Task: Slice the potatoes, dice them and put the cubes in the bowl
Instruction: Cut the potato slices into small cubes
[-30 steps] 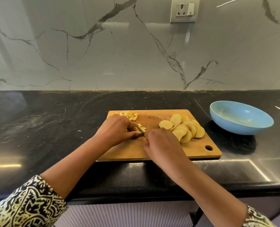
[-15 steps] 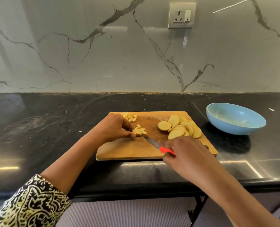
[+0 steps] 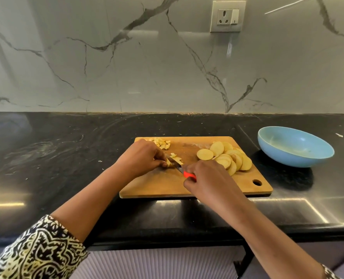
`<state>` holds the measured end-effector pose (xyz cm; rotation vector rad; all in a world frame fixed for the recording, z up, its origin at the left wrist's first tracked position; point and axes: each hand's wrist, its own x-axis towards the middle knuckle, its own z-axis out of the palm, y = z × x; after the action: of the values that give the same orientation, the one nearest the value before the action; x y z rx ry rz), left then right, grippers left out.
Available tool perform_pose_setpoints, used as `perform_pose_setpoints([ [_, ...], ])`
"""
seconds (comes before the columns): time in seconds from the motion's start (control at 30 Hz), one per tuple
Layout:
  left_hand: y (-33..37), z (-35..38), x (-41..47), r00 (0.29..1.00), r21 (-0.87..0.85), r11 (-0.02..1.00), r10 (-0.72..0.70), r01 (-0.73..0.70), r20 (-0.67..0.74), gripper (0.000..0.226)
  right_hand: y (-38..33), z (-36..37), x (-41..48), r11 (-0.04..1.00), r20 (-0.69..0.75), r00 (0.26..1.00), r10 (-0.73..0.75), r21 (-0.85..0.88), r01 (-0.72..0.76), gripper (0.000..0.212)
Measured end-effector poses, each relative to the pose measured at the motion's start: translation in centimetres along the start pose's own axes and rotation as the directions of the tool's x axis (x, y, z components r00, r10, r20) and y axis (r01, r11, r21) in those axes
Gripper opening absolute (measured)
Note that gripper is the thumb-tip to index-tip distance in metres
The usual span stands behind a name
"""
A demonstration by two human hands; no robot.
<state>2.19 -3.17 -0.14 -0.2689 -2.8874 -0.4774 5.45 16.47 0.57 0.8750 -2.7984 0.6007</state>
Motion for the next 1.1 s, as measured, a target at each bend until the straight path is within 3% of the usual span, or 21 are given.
perform_pose_setpoints([
  [0.2, 0.0, 0.1, -0.1, 0.999, 0.051, 0.998, 0.025, -0.023, -0.037, 0.021, -0.7, 2.5, 0.9, 0.993, -0.044, 0.997, -0.064, -0.098, 0.06, 0.026],
  [0.37, -0.3, -0.1, -0.1, 1.0, 0.027, 0.999, 0.028, -0.029, 0.005, 0.022, 0.0, 1.6, -2.9, 0.993, -0.05, 0.996, -0.077, -0.098, 0.072, 0.046],
  [0.53, -0.6, -0.7, -0.2, 0.999, -0.034, 0.999, 0.001, 0.0, 0.033, 0.028, 1.2, -0.6, -2.8, 1.0, 0.004, 1.0, -0.003, 0.026, 0.003, 0.036],
  [0.7, -0.8, -1.3, -0.5, 0.998, -0.074, 0.997, -0.018, 0.014, -0.057, 0.033, 2.2, -0.7, -1.1, 0.974, -0.052, 0.995, 0.082, 0.214, -0.069, 0.039],
  [0.87, -0.8, -1.1, -0.5, 0.99, -0.191, 0.982, -0.04, 0.013, -0.139, 0.024, 2.6, 0.2, 1.0, 0.841, -0.009, 0.984, 0.175, 0.522, -0.145, 0.034],
  [1.0, -0.7, -0.4, -0.3, 0.973, -0.285, 0.959, -0.056, -0.01, -0.225, 0.019, 2.4, 0.6, 1.9, 0.599, 0.088, 0.968, 0.236, 0.771, -0.216, 0.028],
  [1.1, -0.8, -0.3, -0.2, 0.937, -0.242, 0.967, -0.016, -0.074, -0.349, 0.015, 2.5, 0.4, 2.1, 0.471, 0.161, 0.962, 0.22, 0.846, -0.25, 0.023],
])
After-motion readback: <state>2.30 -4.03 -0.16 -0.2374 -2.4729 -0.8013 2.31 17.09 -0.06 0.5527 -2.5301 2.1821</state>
